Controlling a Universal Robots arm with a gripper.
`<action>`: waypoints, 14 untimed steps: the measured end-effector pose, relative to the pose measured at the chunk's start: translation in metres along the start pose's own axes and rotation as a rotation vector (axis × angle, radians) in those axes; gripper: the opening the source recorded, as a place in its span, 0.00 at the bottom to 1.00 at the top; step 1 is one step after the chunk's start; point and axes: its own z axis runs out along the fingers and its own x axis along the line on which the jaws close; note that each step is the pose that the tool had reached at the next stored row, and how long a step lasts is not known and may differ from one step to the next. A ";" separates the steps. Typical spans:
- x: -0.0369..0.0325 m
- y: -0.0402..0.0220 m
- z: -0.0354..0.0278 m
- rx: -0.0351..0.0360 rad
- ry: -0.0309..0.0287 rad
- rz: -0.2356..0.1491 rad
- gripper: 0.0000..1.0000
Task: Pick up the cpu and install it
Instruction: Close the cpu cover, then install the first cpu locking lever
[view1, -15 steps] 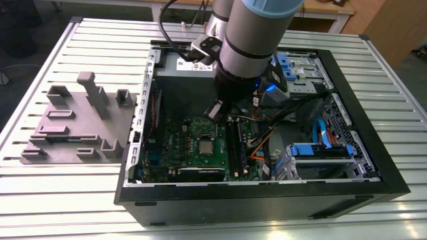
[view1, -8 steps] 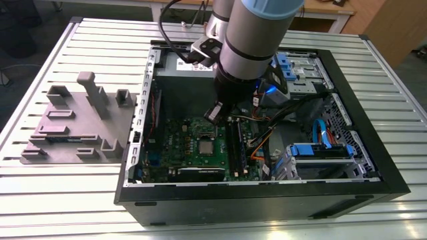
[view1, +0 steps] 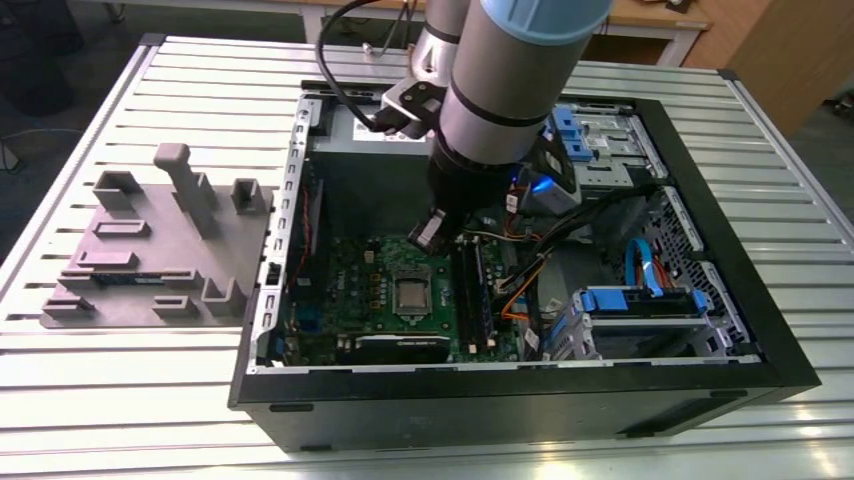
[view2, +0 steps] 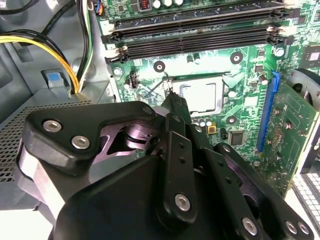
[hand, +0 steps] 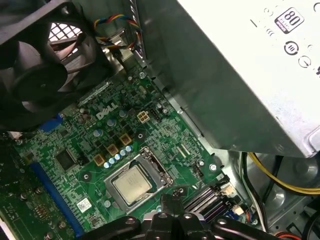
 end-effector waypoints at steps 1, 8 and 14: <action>0.0008 0.0004 0.0000 0.0002 0.0004 0.000 0.10; 0.0072 0.0054 0.0013 0.0003 0.0010 -0.005 0.10; 0.0073 0.0054 0.0013 0.0003 0.0011 -0.006 0.10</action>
